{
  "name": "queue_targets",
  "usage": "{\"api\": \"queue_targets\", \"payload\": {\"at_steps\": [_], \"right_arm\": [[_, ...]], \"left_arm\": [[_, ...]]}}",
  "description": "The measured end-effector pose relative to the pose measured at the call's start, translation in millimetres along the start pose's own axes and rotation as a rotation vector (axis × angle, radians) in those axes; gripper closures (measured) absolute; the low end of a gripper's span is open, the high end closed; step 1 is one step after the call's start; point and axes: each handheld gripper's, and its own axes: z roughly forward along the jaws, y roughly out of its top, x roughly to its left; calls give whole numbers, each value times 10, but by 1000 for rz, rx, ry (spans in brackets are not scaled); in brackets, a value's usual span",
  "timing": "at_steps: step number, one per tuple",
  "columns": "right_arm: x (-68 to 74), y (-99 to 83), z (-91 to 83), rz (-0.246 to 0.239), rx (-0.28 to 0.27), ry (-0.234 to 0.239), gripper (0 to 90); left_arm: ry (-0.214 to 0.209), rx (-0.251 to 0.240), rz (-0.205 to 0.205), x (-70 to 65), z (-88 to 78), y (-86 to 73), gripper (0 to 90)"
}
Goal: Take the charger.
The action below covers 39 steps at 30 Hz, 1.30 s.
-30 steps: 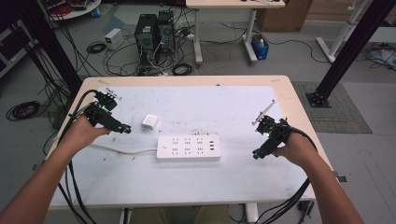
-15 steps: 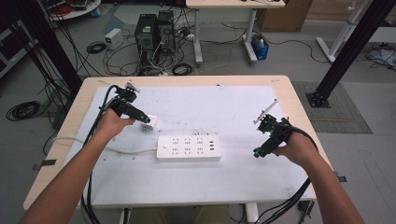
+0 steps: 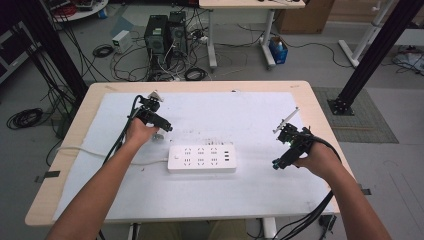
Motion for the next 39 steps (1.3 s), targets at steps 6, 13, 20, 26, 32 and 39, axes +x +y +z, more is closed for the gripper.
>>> {"api": "queue_targets", "payload": {"at_steps": [6,13,20,26,32,39], "right_arm": [[-6,-5,6,7,-7,8,43],[-21,-13,48,6,0,11,43],[-19,-34,48,20,-5,16,43],[-35,-52,52,30,-13,18,43],[-30,-36,63,29,-11,19,43],[-27,-37,64,29,-15,20,43]], "left_arm": [[-60,16,-37,38,114,-1,75],[-75,25,-23,17,171,-10,97],[-72,15,-18,13,224,-10,168],[-81,24,-30,71,252,-29,256],[-86,13,-26,92,234,-47,316],[-108,2,-22,108,217,-64,419]]}}
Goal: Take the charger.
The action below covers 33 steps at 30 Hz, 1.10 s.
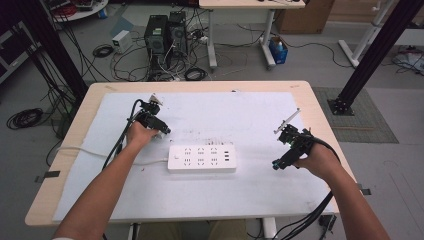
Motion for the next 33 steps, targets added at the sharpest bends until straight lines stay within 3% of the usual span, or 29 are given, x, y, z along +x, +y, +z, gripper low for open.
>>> {"api": "queue_targets", "payload": {"at_steps": [8,13,18,19,25,28,33], "right_arm": [[3,-4,-3,-1,-2,-4,44],[1,-1,-6,-6,-4,-7,43],[9,2,-20,2,-12,-14,44],[9,2,-20,2,-12,-14,44],[36,16,-36,14,-35,-22,44],[46,31,-44,15,-41,-22,44],[75,53,-63,14,-61,-25,44]], "left_arm": [[0,-5,21,7,-17,-1,425],[-11,-54,83,-16,-117,4,427],[-37,-90,170,-41,-270,-14,427],[-37,-90,170,-41,-270,-14,427],[-108,-157,287,-56,-545,-85,427],[-133,-179,320,-72,-658,-122,427],[-148,-193,390,-164,-839,-205,428]]}}
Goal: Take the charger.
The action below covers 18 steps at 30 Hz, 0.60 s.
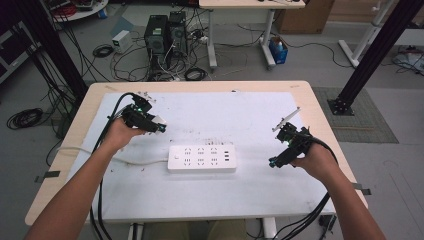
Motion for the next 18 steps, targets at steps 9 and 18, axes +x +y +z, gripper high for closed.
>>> {"api": "queue_targets", "payload": {"at_steps": [9,18], "right_arm": [[8,19,-22,13,-21,-2,44],[20,-9,-46,26,-36,-11,44]], "left_arm": [[-22,-33,66,-198,-171,8,427],[-55,-44,96,-298,-189,28,427]]}}
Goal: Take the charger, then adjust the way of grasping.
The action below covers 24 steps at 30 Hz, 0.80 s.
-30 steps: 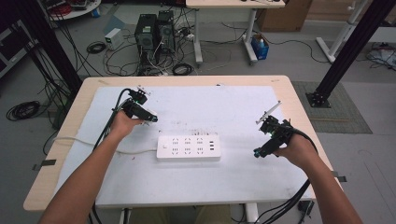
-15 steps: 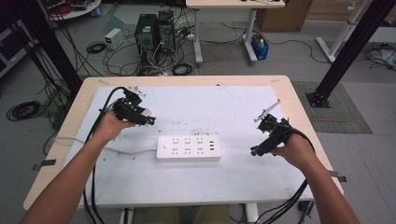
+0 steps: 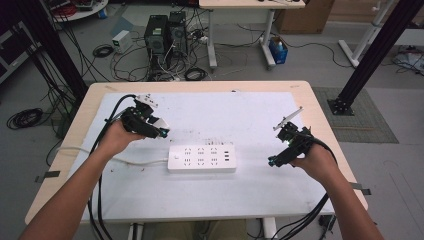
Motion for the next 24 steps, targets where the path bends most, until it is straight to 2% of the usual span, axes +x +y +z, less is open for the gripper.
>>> {"api": "queue_targets", "payload": {"at_steps": [5,10,14,17,24], "right_arm": [[26,15,-22,21,-14,17,44],[43,40,-22,47,-38,54,44],[57,53,-20,100,-60,96,44],[74,75,-27,143,-79,131,44],[122,120,-9,208,-121,193,44]], "left_arm": [[-25,-11,31,-91,-6,39,427],[-44,-25,62,-157,-9,95,427],[-67,-41,89,-220,2,118,427],[-85,-50,124,-278,14,137,427],[-121,-80,179,-415,41,177,427]]}}
